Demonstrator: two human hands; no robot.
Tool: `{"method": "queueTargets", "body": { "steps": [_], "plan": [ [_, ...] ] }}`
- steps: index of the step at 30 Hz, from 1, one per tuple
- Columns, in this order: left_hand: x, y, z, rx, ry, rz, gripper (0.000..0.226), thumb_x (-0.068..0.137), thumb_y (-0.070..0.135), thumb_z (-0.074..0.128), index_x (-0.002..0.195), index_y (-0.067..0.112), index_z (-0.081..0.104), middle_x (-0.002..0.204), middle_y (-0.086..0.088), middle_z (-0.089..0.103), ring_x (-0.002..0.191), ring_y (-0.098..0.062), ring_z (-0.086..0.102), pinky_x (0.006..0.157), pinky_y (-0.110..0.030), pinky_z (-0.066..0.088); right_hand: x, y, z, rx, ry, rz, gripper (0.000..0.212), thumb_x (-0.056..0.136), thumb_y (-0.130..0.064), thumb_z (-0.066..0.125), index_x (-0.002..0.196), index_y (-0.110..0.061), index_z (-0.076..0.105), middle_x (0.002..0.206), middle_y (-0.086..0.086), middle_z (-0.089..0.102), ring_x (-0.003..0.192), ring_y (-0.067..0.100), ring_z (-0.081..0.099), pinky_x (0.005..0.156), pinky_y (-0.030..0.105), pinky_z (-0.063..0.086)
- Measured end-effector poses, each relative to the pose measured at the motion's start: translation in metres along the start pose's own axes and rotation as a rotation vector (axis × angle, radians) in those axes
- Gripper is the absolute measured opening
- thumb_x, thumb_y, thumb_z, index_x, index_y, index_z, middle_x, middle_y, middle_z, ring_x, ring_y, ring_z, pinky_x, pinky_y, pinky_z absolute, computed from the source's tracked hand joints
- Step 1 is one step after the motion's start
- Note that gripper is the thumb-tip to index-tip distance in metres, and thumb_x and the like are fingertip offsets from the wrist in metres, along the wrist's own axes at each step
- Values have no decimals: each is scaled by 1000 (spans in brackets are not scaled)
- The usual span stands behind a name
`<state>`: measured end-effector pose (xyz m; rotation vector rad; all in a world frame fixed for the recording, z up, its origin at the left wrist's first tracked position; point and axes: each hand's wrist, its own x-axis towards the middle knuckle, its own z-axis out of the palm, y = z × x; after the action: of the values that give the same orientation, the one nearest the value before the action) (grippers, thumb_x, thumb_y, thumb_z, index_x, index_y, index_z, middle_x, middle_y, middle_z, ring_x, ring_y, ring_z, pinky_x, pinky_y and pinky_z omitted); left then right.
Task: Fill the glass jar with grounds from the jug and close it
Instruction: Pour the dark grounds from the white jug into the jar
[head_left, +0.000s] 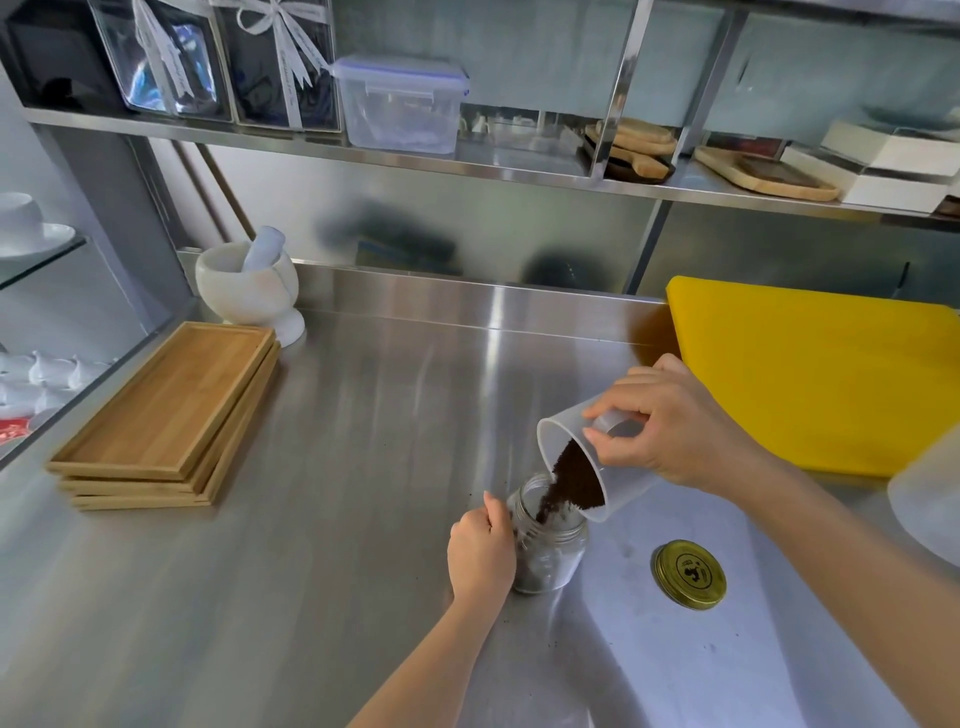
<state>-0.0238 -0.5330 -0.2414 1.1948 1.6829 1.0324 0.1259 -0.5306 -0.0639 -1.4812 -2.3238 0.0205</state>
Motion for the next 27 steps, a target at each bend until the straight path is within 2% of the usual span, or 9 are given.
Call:
{"method": "queueTargets", "body": {
  "steps": [2,11,15,19,23,27],
  "plan": [
    [0,0,0,-2,-1,1,54,94,28,33,44,17,15,40,3,23,42,-17,22,46,-33,19,0,0,0,12,5,8,15,76,-26,70,78,-11,69,75,-6,59,68,5,43,67,15,26],
    [0,0,1,5,1,4,53,94,29,32,46,17,14,41,3,23,42,-17,22,46,-32,18,1,1,1,10,22,-16,15,74,-24,72,77,-9,69,76,1,65,66,9,45,68,14,27],
    [0,0,0,11,-8,9,54,95,28,32,45,17,15,41,2,24,42,-16,23,46,-32,18,1,-1,6,-47,-36,-64,18,76,-29,71,77,-11,69,77,4,67,69,17,49,66,24,30],
    [0,0,1,9,-7,9,54,95,28,32,45,17,15,41,2,23,42,-16,21,46,-31,17,3,-1,7,-62,-35,-82,18,76,-28,72,75,-11,68,76,5,67,69,19,50,66,26,28],
    [0,-2,0,24,-8,-1,53,94,29,31,45,17,14,41,3,22,43,-17,20,46,-32,17,3,0,7,-49,-16,-78,17,74,-26,73,74,-10,68,75,5,67,67,16,48,66,18,26],
    [1,-1,1,30,-3,0,54,94,29,31,45,17,14,41,2,22,43,-19,21,47,-34,18,2,0,6,-58,-5,-113,17,73,-25,75,73,-9,68,74,7,68,66,15,48,67,17,24]
  ]
}}
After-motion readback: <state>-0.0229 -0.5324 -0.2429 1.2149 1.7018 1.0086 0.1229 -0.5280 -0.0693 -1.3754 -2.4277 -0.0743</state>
